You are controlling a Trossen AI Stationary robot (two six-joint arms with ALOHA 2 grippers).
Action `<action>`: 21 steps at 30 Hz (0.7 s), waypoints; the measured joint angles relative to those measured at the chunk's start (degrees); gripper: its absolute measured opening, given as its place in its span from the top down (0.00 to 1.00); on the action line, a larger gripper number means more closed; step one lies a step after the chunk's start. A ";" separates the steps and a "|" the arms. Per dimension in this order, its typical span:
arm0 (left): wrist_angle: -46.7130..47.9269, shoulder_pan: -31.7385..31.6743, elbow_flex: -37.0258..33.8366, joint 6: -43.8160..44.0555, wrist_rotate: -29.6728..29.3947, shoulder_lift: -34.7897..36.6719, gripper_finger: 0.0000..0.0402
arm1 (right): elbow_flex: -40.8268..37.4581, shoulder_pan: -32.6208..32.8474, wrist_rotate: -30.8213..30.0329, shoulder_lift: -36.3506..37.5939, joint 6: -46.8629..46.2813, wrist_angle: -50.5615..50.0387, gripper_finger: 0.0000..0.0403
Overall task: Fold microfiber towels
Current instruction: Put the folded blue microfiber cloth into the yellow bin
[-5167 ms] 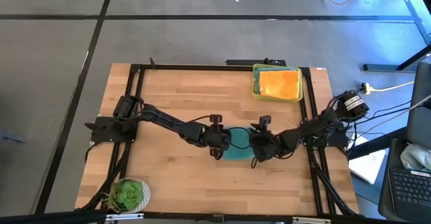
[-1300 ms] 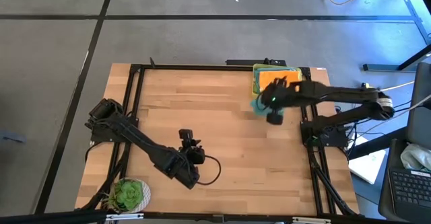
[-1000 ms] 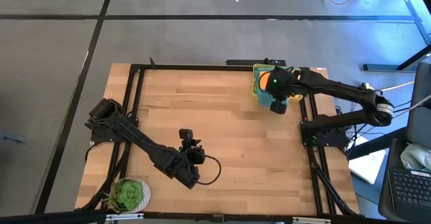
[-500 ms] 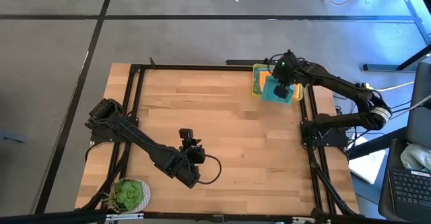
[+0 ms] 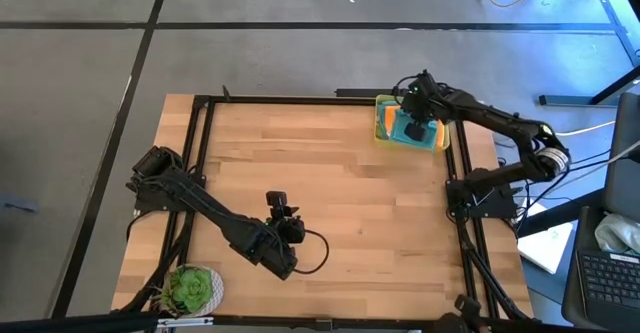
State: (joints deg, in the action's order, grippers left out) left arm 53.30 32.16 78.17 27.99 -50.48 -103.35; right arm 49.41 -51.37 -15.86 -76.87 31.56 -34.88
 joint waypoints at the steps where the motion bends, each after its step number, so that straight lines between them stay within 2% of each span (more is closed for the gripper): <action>1: 0.00 0.00 0.00 0.00 0.00 0.00 0.73 | 0.00 0.00 -0.02 -0.59 0.34 0.77 0.95; 6: 0.00 0.00 0.00 0.15 -0.02 0.00 0.73 | 0.00 -0.13 -0.87 -2.76 0.67 4.05 0.94; 9: 0.00 0.00 0.00 0.25 -0.02 0.00 0.73 | -0.02 -0.38 -1.04 -2.92 0.59 4.23 0.89; 18: -0.26 0.00 0.00 0.39 -0.02 0.00 0.73 | 1.05 -0.37 -1.23 0.11 0.25 3.50 0.55; 21: -0.26 0.00 0.00 0.39 -0.02 0.00 0.73 | 2.31 -0.16 -1.84 2.16 -1.75 2.30 0.47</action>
State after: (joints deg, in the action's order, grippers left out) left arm 53.04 32.16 78.17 28.38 -50.50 -103.35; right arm 51.71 -51.53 -17.71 -74.71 29.81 -32.59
